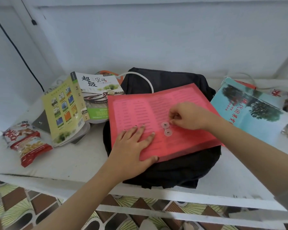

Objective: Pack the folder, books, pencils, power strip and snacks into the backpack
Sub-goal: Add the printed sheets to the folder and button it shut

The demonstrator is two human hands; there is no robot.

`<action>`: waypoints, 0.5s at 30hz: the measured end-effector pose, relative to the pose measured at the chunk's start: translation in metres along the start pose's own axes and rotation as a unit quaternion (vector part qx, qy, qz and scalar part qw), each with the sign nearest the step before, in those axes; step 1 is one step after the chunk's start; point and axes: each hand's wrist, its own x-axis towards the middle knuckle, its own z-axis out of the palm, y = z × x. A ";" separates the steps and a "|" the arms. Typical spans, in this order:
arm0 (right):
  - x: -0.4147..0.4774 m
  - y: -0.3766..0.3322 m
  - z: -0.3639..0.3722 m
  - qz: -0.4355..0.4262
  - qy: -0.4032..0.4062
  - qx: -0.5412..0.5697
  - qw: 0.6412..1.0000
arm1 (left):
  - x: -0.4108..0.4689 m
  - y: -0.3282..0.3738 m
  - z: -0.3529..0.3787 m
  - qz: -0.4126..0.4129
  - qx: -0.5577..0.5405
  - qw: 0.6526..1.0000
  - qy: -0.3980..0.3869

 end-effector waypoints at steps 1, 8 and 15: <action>-0.007 -0.002 0.000 -0.004 0.006 -0.016 1.000 | 0.000 0.000 0.000 0.002 -0.002 1.000 0.003; -0.029 -0.021 0.009 -0.044 0.060 -0.079 0.994 | -0.002 -0.002 -0.001 0.013 -0.008 1.000 0.014; -0.035 0.005 0.006 0.062 0.114 0.026 0.991 | -0.003 -0.004 0.000 0.020 -0.018 0.999 0.020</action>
